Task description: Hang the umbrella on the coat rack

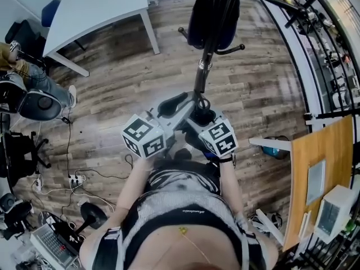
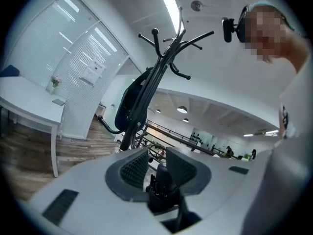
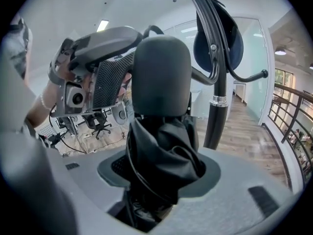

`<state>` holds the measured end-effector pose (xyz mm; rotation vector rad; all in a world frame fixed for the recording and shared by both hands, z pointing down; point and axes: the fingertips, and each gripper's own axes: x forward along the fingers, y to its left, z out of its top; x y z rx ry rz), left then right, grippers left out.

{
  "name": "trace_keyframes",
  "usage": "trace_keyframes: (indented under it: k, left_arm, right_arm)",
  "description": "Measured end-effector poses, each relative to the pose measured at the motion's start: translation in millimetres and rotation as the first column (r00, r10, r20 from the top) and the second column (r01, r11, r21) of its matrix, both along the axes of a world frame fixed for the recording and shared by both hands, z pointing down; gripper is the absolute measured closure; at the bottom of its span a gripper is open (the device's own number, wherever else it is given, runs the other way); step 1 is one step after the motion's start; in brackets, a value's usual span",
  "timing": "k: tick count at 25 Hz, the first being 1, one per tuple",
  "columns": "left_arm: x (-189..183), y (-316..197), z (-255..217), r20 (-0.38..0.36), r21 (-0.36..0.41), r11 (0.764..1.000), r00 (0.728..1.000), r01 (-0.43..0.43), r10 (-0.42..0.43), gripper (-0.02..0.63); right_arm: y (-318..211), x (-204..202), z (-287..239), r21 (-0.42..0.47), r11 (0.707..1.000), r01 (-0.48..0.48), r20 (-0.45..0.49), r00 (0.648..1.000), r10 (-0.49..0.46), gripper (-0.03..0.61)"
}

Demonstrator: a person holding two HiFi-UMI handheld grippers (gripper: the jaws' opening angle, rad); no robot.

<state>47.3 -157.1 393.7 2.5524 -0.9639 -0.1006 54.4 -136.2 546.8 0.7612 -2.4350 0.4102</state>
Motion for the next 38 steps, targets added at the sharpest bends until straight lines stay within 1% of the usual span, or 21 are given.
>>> trace_keyframes:
  k: [2,3,6,10,14,20,27,34,38]
  left_arm:
    - [-0.9,-2.2,5.1,0.031,0.001,1.0,1.0,0.001,-0.001,0.526]
    - [0.0,-3.2,7.1,0.034,-0.001,1.0,0.999,-0.008,0.008,0.525]
    - [1.7,-8.6,12.8,0.024,-0.023,0.999,0.999,-0.042,0.043,0.525]
    - [1.4,-14.9,12.1,-0.016,-0.05,0.994,0.995,-0.098,0.097,0.525]
    - [0.2,-19.4,20.3,0.009,-0.061,0.991,0.993,-0.12,0.121,0.525]
    - [1.7,-20.8,27.4,0.003,-0.085,0.983,0.987,-0.162,0.163,0.525]
    - [-0.1,-23.0,24.5,-0.008,-0.084,0.981,0.985,-0.174,0.174,0.525]
    - [-0.1,-22.1,20.8,-0.006,-0.071,0.983,0.986,-0.167,0.167,0.525]
    - [-1.8,-20.7,24.6,-0.007,-0.075,0.985,0.988,-0.154,0.154,0.525]
  right_arm:
    - [0.6,-1.0,4.1,-0.009,1.0,-0.002,0.002,1.0,0.002,0.341]
    - [-0.3,-0.5,6.0,-0.012,1.0,-0.008,0.004,1.0,0.008,0.341]
    - [-3.0,2.6,11.8,-0.025,0.999,-0.029,0.002,1.0,0.03,0.341]
    - [-3.7,6.2,21.5,-0.05,0.997,-0.057,-0.011,0.998,0.056,0.341]
    - [-6.2,9.0,31.8,-0.068,0.993,-0.093,-0.028,0.995,0.091,0.341]
    - [-9.9,7.4,32.5,-0.078,0.989,-0.127,-0.01,0.992,0.126,0.341]
    - [-14.6,10.8,30.7,-0.071,0.986,-0.149,-0.018,0.989,0.148,0.341]
    - [-22.5,13.3,33.4,-0.079,0.984,-0.158,-0.013,0.987,0.157,0.341]
    - [-26.5,15.4,39.1,-0.082,0.984,-0.158,-0.018,0.987,0.157,0.341]
